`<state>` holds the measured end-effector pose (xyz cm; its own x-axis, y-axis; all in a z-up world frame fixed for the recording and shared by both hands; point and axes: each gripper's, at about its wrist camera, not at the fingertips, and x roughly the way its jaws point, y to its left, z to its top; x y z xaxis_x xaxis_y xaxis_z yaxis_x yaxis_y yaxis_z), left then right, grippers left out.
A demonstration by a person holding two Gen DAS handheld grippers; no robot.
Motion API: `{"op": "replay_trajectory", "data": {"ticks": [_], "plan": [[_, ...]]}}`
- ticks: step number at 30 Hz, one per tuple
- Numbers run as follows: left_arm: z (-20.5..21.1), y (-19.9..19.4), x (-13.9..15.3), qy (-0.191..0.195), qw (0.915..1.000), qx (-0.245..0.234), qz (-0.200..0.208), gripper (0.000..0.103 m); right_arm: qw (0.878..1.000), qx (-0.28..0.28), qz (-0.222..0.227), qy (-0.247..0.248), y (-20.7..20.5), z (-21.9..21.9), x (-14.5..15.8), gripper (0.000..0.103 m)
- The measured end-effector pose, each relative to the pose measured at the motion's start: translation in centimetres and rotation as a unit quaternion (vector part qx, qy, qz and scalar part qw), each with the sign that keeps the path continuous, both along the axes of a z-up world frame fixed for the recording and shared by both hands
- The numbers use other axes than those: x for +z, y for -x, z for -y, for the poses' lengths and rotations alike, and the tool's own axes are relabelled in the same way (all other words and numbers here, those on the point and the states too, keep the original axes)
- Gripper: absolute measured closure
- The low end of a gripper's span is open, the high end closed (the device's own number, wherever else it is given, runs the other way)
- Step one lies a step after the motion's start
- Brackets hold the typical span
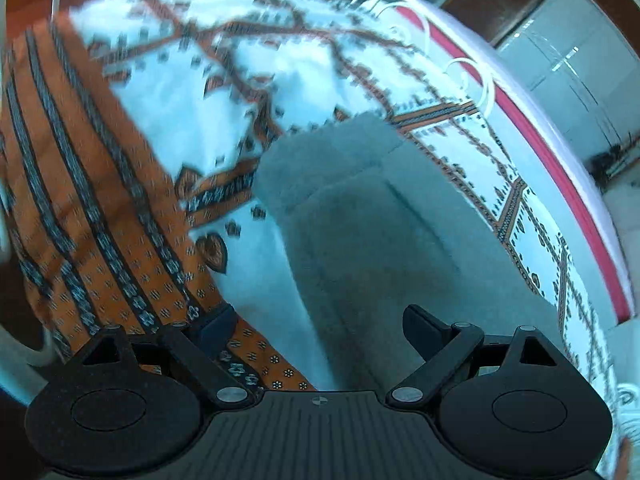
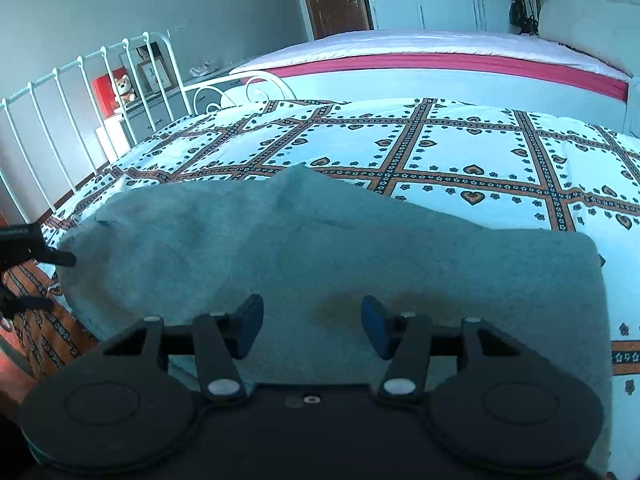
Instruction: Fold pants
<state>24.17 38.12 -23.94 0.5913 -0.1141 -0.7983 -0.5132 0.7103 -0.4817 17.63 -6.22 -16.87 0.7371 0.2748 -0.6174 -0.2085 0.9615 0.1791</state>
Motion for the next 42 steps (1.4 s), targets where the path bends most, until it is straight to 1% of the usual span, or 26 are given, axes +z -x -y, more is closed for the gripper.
{"op": "replay_trajectory", "data": {"ticks": [3,6,7,8,11,12,13,14,15,16,17,19,20,21,24,25,26,28,30,32,33,35,37,38,40,42], "plan": [[0.2,-0.7,-0.5,0.006,0.9998,0.001,0.022,0.013,1.000,0.003,0.000,-0.003,-0.2,-0.2,-0.1,0.054],[0.4,-1.5,-0.5,0.020,0.9987,0.005,0.046,0.014,1.000,0.002,0.005,-0.014,-0.1,-0.1,0.0,0.046],[0.5,-1.9,-0.5,0.020,0.9986,0.001,0.049,0.023,1.000,0.002,0.005,-0.017,-0.1,-0.1,0.0,0.046],[0.7,-2.4,-0.8,0.026,0.9984,-0.004,0.051,0.028,1.000,0.002,0.006,-0.018,-0.1,0.0,-0.1,0.046],[0.4,-2.8,-1.4,0.041,0.9974,0.006,0.058,0.030,1.000,0.000,0.005,-0.017,-0.2,0.0,-0.3,0.046],[0.2,-2.7,-1.5,0.051,0.9967,0.013,0.063,0.033,1.000,-0.002,0.003,-0.018,-0.3,0.1,-0.4,0.046],[-0.1,-2.7,-1.7,0.059,0.9958,0.020,0.067,0.045,1.000,-0.003,0.000,-0.021,-0.3,0.2,-0.5,0.046],[-0.3,-2.6,-2.0,0.065,0.9951,0.029,0.068,0.054,1.000,-0.004,-0.001,-0.020,-0.4,0.2,-0.7,0.046],[-0.5,-2.3,-2.3,0.071,0.9945,0.037,0.068,0.067,1.000,-0.006,-0.001,-0.013,-0.4,0.1,-0.8,0.046],[-0.7,-2.2,-2.6,0.079,0.9935,0.044,0.070,0.073,1.000,-0.009,-0.001,0.004,-0.4,-0.2,-0.9,0.048],[-0.7,-2.0,-2.7,0.084,0.9927,0.047,0.073,0.075,1.000,-0.011,0.004,0.019,-0.4,-0.4,-0.9,0.051],[-0.4,-1.8,-2.3,0.075,0.9929,0.040,0.083,0.082,0.998,-0.016,0.015,0.056,-0.3,-0.9,-1.0,0.057],[-0.2,-1.8,-1.8,0.070,0.9926,0.039,0.091,0.083,0.997,-0.015,0.019,0.072,-0.3,-1.2,-1.0,0.064],[0.0,-1.6,-1.4,0.070,0.9914,0.040,0.103,0.083,0.996,-0.011,0.025,0.083,-0.3,-1.6,-1.0,0.065],[0.6,-1.4,0.2,0.067,0.9872,0.036,0.140,0.084,0.993,0.012,0.023,0.112,-0.2,-2.6,-1.6,0.063],[1.0,-1.6,0.7,0.058,0.9869,0.029,0.148,0.084,0.991,0.024,0.014,0.131,-0.3,-3.1,-2.3,0.062],[1.4,-1.8,1.3,0.046,0.9867,0.020,0.155,0.084,0.989,0.027,0.023,0.141,-0.1,-3.3,-2.5,0.062],[2.3,-1.8,2.7,0.025,0.9841,0.003,0.176,0.084,0.989,0.030,0.025,0.145,0.0,-3.4,-2.5,0.061],[3.5,-1.7,4.4,-0.001,0.9790,-0.019,0.203,0.085,0.990,0.029,0.023,0.137,-0.1,-3.1,-2.4,0.062],[5.6,-1.6,6.8,-0.030,0.9673,-0.060,0.245,0.085,0.990,0.029,0.024,0.137,0.0,-3.2,-2.4,0.061],[7.2,-1.5,8.1,-0.045,0.9583,-0.092,0.267,0.084,0.990,0.029,0.024,0.139,0.0,-3.2,-2.4,0.061],[10.6,-1.5,10.1,-0.055,0.9377,-0.164,0.301,0.084,0.990,0.028,0.022,0.134,-0.1,-3.1,-2.4,0.061],[14.6,-1.6,11.1,-0.049,0.9143,-0.242,0.321,0.084,0.991,0.029,0.021,0.129,-0.1,-2.9,-2.2,0.061],[16.6,-1.6,11.3,-0.042,0.9031,-0.280,0.323,0.084,0.992,0.025,0.021,0.126,0.2,-2.6,-1.9,0.062],[20.6,-1.4,10.8,-0.037,0.8832,-0.348,0.312,0.084,0.992,0.005,0.027,0.121,0.9,-1.2,-1.2,0.061],[24.3,-1.1,9.3,-0.031,0.8700,-0.406,0.279,0.084,0.991,-0.019,0.019,0.128,1.6,0.7,-0.9,0.061]]}}
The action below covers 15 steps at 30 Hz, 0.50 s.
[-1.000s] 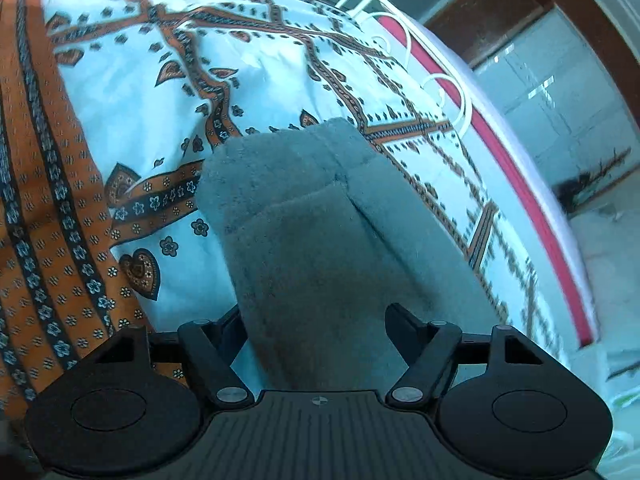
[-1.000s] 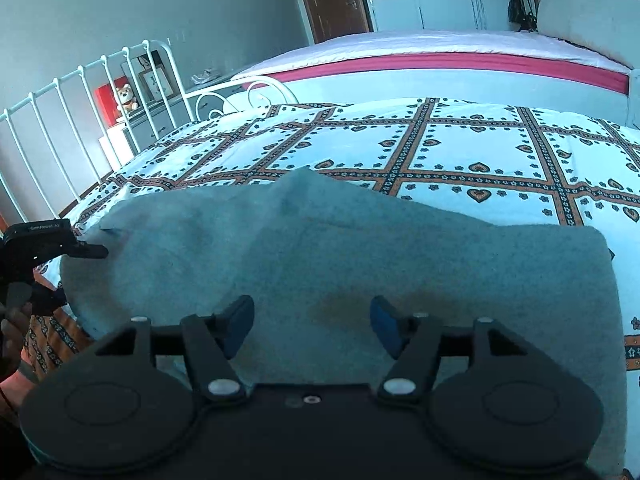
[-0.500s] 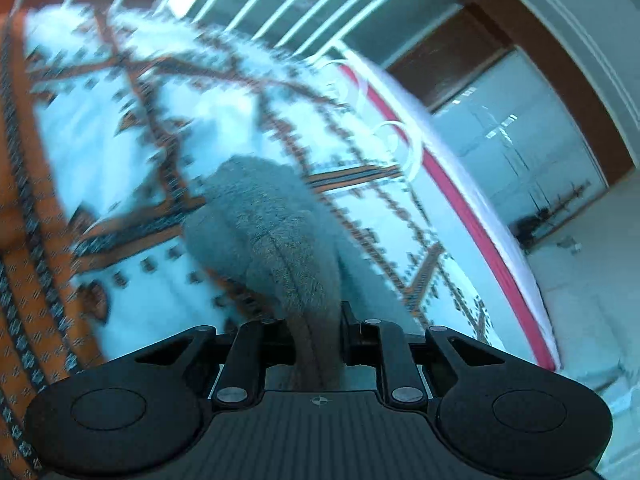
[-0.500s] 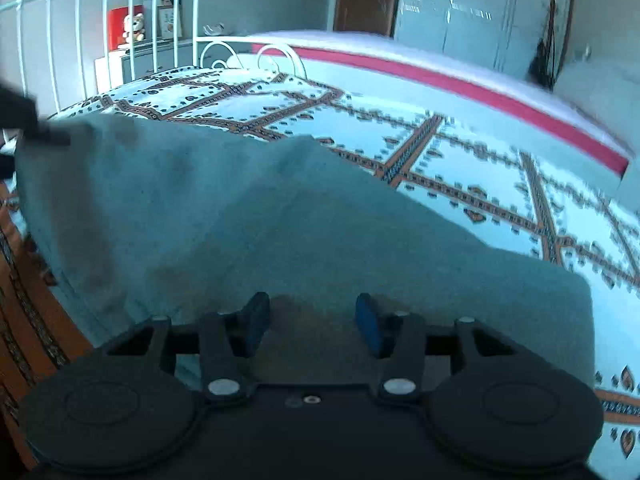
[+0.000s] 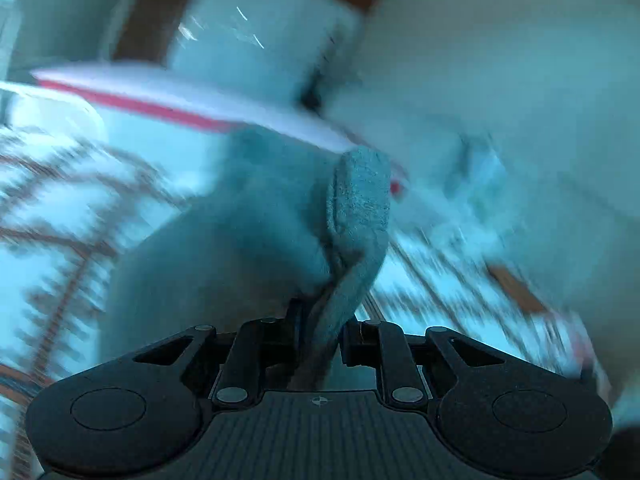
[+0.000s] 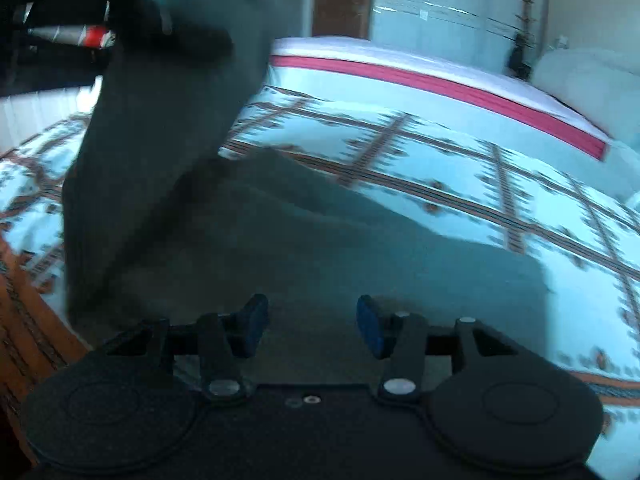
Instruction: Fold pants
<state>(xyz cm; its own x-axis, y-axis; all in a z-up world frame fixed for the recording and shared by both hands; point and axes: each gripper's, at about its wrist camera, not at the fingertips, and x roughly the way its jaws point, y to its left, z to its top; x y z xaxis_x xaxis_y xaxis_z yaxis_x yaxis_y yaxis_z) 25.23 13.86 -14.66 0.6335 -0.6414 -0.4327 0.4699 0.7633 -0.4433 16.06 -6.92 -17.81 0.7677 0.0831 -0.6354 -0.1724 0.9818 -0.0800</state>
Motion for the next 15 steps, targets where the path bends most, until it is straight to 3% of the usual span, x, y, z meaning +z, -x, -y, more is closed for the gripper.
{"op": "replay_trajectory", "data": {"ticks": [3,5,7,9,11,13,15], "plan": [[4.8,0.5,-3.0,-0.092,0.9924,-0.065,-0.049,0.084,0.998,-0.052,-0.015,-0.012,0.9,3.7,-0.2,0.061],[6.9,1.9,-3.6,-0.146,0.9851,-0.084,-0.032,0.084,0.997,-0.071,-0.019,-0.027,1.7,5.8,-0.1,0.059],[7.1,2.5,-3.0,-0.156,0.9842,-0.083,-0.018,0.083,0.995,-0.079,-0.019,-0.065,2.6,7.6,0.3,0.057],[6.6,2.9,-2.2,-0.152,0.9855,-0.074,-0.013,0.083,0.986,-0.074,-0.019,-0.147,3.3,9.8,0.7,0.049],[6.3,2.9,-2.0,-0.162,0.9841,-0.072,-0.011,0.082,0.965,-0.075,-0.033,-0.248,3.6,12.3,0.6,0.042],[6.6,3.0,-2.4,-0.185,0.9795,-0.079,0.001,0.082,0.933,-0.084,-0.045,-0.346,3.5,14.5,0.3,0.042],[7.8,3.8,-2.8,-0.216,0.9720,-0.089,0.026,0.082,0.918,-0.093,-0.038,-0.383,3.2,15.3,0.6,0.041]]}}
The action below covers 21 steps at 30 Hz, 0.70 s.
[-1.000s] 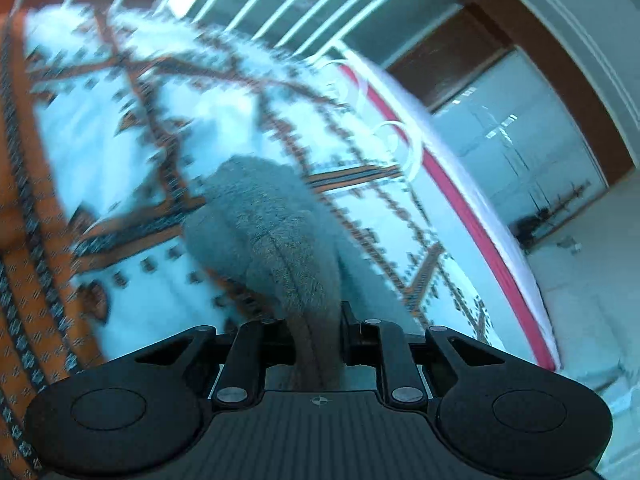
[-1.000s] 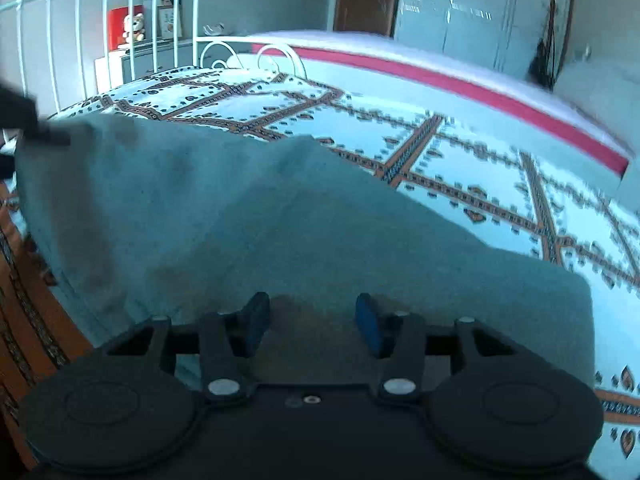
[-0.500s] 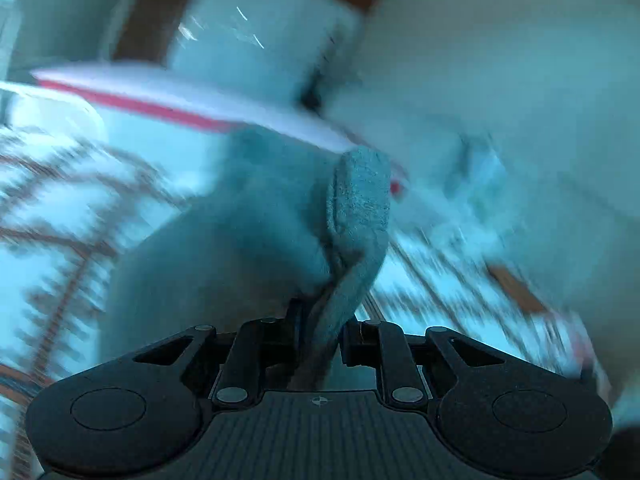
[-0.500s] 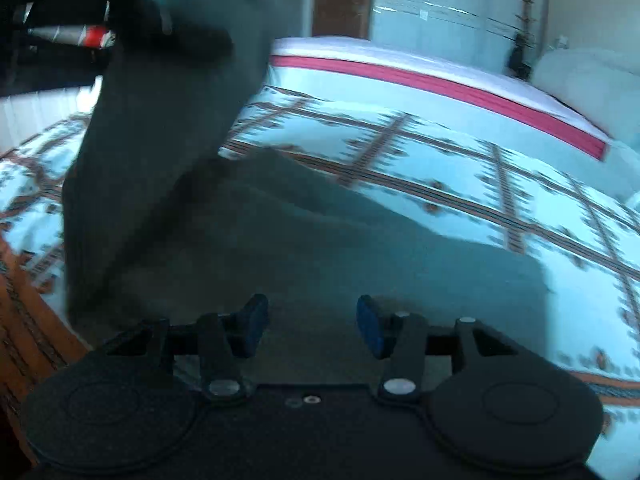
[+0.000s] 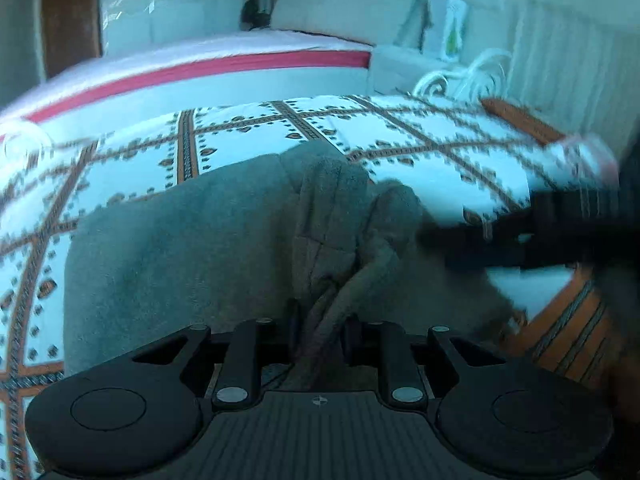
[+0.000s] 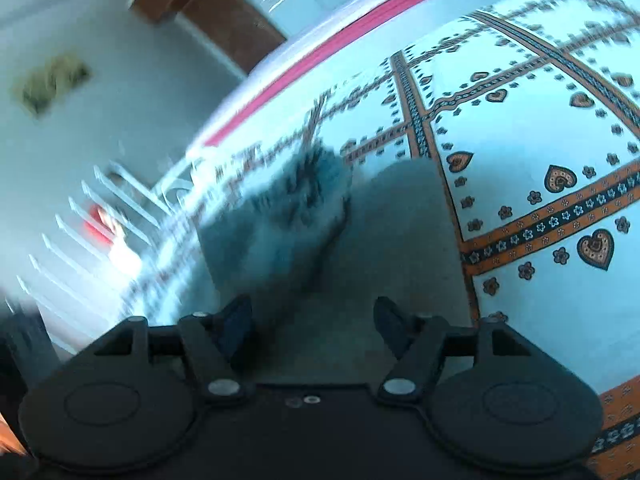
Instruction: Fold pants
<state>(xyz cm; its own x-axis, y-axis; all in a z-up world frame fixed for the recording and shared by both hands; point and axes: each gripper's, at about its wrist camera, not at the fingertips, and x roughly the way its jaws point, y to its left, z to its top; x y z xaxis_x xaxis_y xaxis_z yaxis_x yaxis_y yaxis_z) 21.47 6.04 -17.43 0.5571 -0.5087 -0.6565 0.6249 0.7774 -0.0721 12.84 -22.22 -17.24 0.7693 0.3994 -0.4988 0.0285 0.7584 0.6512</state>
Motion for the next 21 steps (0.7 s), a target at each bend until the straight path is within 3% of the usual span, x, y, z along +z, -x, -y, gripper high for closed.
{"op": "replay_trajectory", "data": {"ticks": [3,4,7,9,10,12,13,14,15,16,18,21], "plan": [[1.7,1.5,-0.1,-0.038,0.9983,-0.030,0.033,0.082,0.999,0.005,0.005,-0.031,-1.3,0.2,0.9,0.027],[2.0,1.9,-0.2,-0.044,0.9976,-0.037,0.039,0.082,0.999,0.004,0.003,-0.038,-1.8,0.2,1.0,0.018],[2.2,2.6,-0.3,-0.052,0.9962,-0.044,0.054,0.082,0.999,0.009,-0.019,-0.049,-3.7,-0.2,1.2,0.007],[1.9,2.4,-0.2,-0.040,0.9973,-0.041,0.046,0.082,0.998,0.008,-0.048,-0.029,-5.3,-0.8,0.9,0.008],[1.6,2.3,-0.1,-0.032,0.9979,-0.038,0.041,0.082,0.998,0.010,-0.063,-0.016,-6.1,-1.1,0.6,0.012],[1.2,2.3,0.2,-0.021,0.9984,-0.039,0.036,0.082,0.996,0.010,-0.085,0.003,-7.2,-1.7,0.1,0.039],[0.9,2.0,0.2,-0.015,0.9988,-0.037,0.030,0.082,0.996,0.011,-0.086,0.005,-7.4,-2.0,-0.2,0.062],[0.4,1.9,0.3,-0.004,0.9993,-0.032,0.020,0.081,0.996,0.000,-0.083,0.009,-7.3,-2.1,-0.3,0.065],[-0.3,1.6,0.6,0.012,0.9996,-0.023,0.005,0.072,0.997,-0.005,-0.077,0.006,-6.8,-2.0,-0.3,0.070],[-1.2,1.3,0.9,0.035,0.9993,-0.009,-0.013,0.050,0.998,-0.009,-0.067,-0.003,-6.3,-1.9,-0.1,0.074],[-3.7,0.5,1.9,0.088,0.9945,0.046,-0.033,0.017,0.999,-0.013,-0.051,-0.003,-5.3,-1.9,0.5,0.076],[-7.4,-0.8,3.0,0.157,0.9796,0.113,-0.056,0.015,1.000,-0.017,-0.021,-0.002,-3.6,-2.2,2.2,0.078]]}}
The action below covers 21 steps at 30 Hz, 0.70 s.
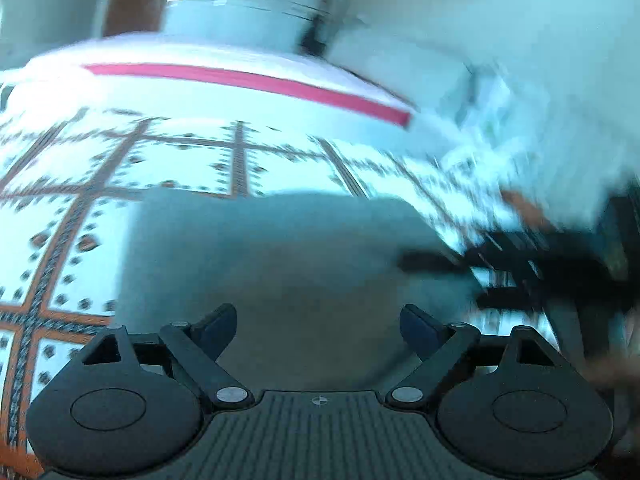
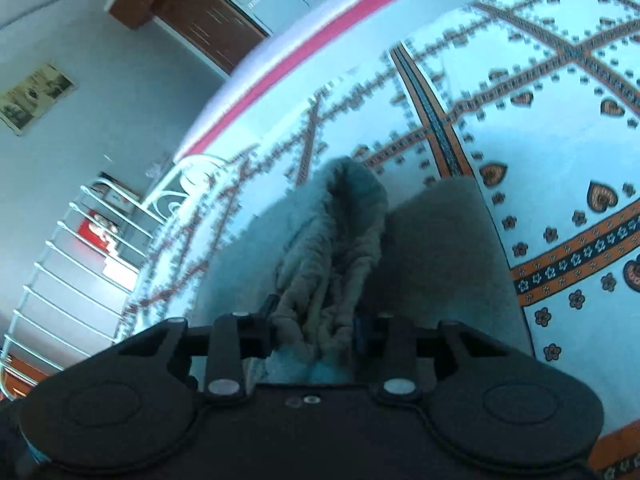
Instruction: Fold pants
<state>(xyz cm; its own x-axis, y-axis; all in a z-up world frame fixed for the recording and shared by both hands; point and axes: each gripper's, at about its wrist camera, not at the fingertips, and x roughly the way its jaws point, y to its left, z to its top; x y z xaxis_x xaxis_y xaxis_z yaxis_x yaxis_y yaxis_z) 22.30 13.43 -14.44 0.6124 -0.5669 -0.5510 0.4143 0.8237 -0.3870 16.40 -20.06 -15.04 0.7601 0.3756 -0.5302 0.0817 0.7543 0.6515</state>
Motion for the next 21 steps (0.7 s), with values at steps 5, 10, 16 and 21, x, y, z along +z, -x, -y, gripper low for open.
{"op": "replay_trajectory", "data": {"ticks": [5,10,16,21], "plan": [[-2.4,-1.9,-1.6,0.036,0.9960,0.040,-0.071,0.015,0.999,0.001,0.043,0.009,3.5,-0.3,2.1,0.077],[1.0,-1.2,-3.9,-0.079,0.9944,-0.005,-0.071,0.015,0.996,-0.044,-0.050,0.064,4.5,2.1,-3.1,0.077],[2.9,0.6,-1.3,-0.075,0.9963,-0.035,-0.023,0.015,0.989,-0.068,0.032,0.126,6.3,1.0,0.6,0.103],[3.7,-1.1,-3.0,-0.090,0.9938,-0.036,-0.053,0.013,0.997,-0.056,-0.022,0.053,6.1,3.5,-1.3,0.081]]}}
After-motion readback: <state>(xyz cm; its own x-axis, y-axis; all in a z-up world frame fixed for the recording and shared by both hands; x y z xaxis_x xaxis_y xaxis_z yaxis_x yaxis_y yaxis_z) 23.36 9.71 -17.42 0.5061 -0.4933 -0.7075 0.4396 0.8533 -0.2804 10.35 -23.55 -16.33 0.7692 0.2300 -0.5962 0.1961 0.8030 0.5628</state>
